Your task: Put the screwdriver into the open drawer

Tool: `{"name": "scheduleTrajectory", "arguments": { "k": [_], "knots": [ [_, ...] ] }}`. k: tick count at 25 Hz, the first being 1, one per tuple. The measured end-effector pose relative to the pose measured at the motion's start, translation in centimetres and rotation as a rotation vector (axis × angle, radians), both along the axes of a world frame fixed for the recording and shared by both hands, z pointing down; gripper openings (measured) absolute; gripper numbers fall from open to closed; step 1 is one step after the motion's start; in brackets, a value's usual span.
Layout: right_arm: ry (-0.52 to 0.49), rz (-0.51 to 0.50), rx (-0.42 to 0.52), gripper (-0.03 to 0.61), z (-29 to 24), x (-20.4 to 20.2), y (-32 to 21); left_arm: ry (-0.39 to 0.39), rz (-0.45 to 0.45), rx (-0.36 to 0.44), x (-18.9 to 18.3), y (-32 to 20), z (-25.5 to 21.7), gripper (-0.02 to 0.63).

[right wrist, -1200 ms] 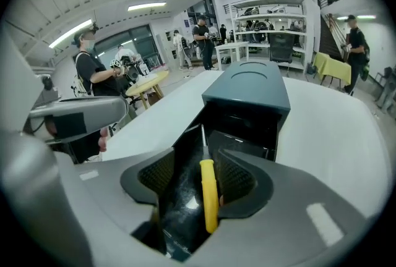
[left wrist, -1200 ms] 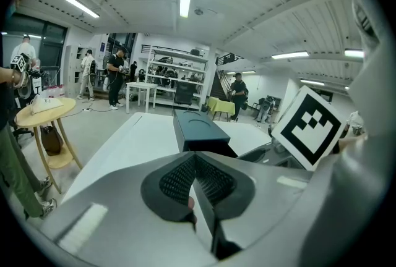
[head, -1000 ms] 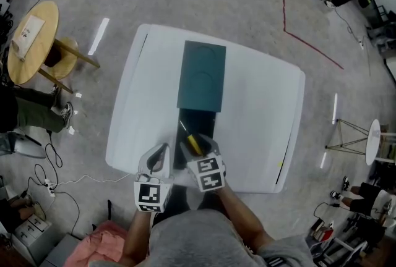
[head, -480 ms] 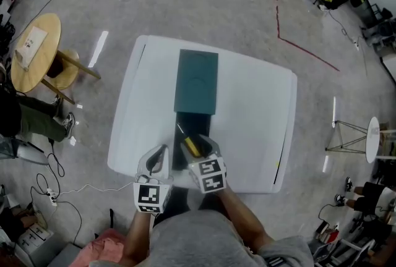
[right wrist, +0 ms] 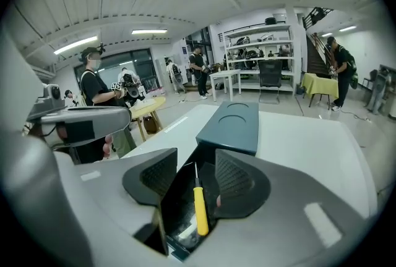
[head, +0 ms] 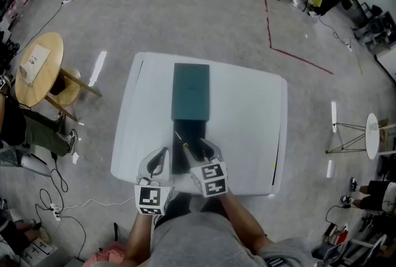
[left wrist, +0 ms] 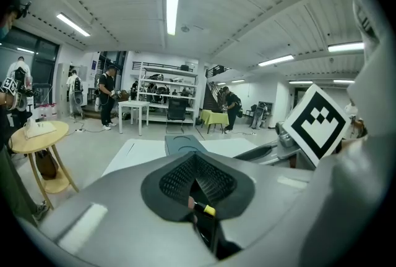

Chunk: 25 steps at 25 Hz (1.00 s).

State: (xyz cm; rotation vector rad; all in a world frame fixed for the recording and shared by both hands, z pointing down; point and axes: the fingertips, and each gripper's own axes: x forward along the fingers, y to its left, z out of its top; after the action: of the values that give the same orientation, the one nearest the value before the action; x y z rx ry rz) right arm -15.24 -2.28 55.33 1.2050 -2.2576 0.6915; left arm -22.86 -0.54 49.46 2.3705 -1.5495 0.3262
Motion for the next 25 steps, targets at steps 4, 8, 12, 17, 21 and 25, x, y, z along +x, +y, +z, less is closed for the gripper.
{"name": "scheduleTrajectory", "arguments": {
  "k": [4,8,12,17,21,25],
  "knots": [
    [-0.003,0.020,0.072,0.172,-1.9,0.8,-0.3,0.003,0.010,0.039,0.3,-0.1,-1.8,0.012],
    [-0.006,0.046,0.140,0.144,-4.5,1.7,-0.6,0.013,0.012,0.084,0.1,0.1,-3.7,0.012],
    [0.023,0.080,0.228,0.109,-7.0,3.2,-1.1,0.014,0.015,0.125,-0.2,0.0,-5.6,0.012],
    [0.019,0.105,0.325,0.107,-10.5,4.4,-0.6,0.015,0.022,0.162,-0.5,0.2,-7.5,0.012],
    [0.028,0.124,0.407,0.104,-12.8,4.9,0.3,0.011,0.033,0.199,-0.6,0.4,-8.8,0.012],
    [0.027,0.154,0.450,0.094,-14.2,6.2,1.4,0.013,0.054,0.236,0.2,0.9,-10.2,0.012]
  ]
}}
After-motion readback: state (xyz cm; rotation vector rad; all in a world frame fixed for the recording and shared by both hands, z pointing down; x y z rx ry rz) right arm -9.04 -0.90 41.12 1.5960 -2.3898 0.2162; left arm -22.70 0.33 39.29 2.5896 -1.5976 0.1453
